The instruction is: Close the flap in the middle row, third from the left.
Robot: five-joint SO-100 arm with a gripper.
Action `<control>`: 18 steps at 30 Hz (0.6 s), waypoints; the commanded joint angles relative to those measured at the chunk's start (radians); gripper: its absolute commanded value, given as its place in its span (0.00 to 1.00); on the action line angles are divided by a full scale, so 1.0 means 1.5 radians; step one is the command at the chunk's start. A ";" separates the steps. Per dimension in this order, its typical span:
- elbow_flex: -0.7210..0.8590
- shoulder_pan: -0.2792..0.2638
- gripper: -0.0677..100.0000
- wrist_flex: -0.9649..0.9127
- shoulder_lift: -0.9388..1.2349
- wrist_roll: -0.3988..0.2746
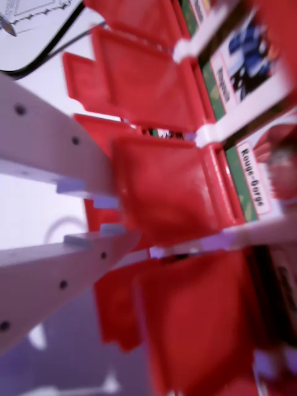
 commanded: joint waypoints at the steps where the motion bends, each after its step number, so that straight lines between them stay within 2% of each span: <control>1: -0.082 -0.006 0.02 -0.015 0.021 0.005; 18: -0.092 -0.002 0.02 -0.064 0.027 0.033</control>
